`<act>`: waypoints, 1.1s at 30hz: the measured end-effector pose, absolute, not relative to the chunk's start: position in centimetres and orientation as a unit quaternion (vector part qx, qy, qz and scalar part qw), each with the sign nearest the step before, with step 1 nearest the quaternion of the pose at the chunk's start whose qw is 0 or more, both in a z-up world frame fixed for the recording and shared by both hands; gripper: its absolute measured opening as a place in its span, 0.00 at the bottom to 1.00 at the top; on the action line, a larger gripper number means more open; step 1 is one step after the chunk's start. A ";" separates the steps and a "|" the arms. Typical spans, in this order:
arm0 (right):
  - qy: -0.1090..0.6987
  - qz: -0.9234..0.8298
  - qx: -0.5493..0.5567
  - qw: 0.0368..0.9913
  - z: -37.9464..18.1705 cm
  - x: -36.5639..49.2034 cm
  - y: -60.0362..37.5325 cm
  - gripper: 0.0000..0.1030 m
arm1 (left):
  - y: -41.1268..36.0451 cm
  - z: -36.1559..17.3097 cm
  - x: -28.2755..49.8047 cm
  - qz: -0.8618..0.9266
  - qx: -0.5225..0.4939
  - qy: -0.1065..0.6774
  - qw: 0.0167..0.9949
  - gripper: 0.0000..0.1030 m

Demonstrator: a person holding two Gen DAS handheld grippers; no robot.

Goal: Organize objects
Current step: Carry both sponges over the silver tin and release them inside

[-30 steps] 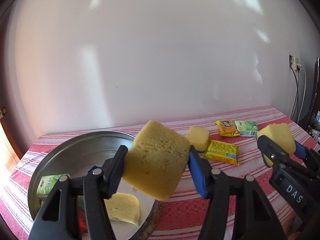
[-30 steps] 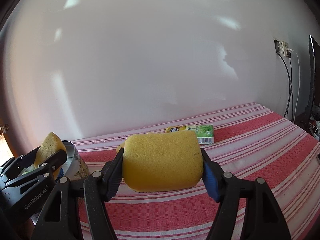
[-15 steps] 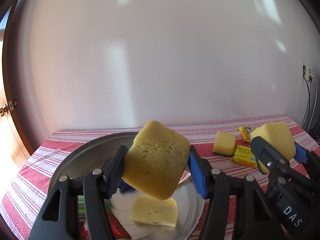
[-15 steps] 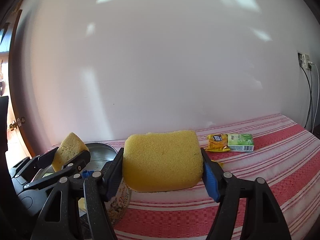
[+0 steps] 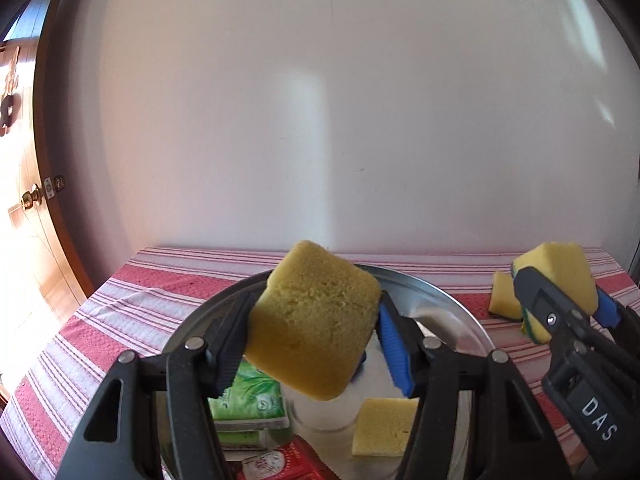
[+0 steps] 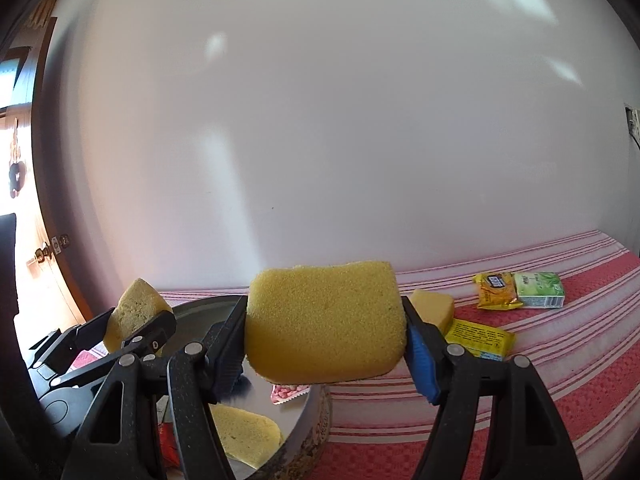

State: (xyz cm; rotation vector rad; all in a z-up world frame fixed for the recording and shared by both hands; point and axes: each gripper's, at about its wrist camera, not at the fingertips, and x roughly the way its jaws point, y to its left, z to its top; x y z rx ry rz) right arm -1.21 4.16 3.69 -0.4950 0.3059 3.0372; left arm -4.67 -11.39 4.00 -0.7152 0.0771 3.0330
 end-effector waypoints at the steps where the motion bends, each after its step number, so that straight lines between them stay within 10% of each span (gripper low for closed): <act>1: 0.096 0.982 -0.161 0.020 3.8 -1.5 3.5 0.69 | -11.8 4.1 -4.8 0.973 -0.231 0.024 0.007 0.58; 33: 0.074 0.978 -0.196 -0.011 2.9 -6.6 0.2 0.69 | -14.7 2.7 -7.3 0.958 -0.274 0.038 -0.076 0.58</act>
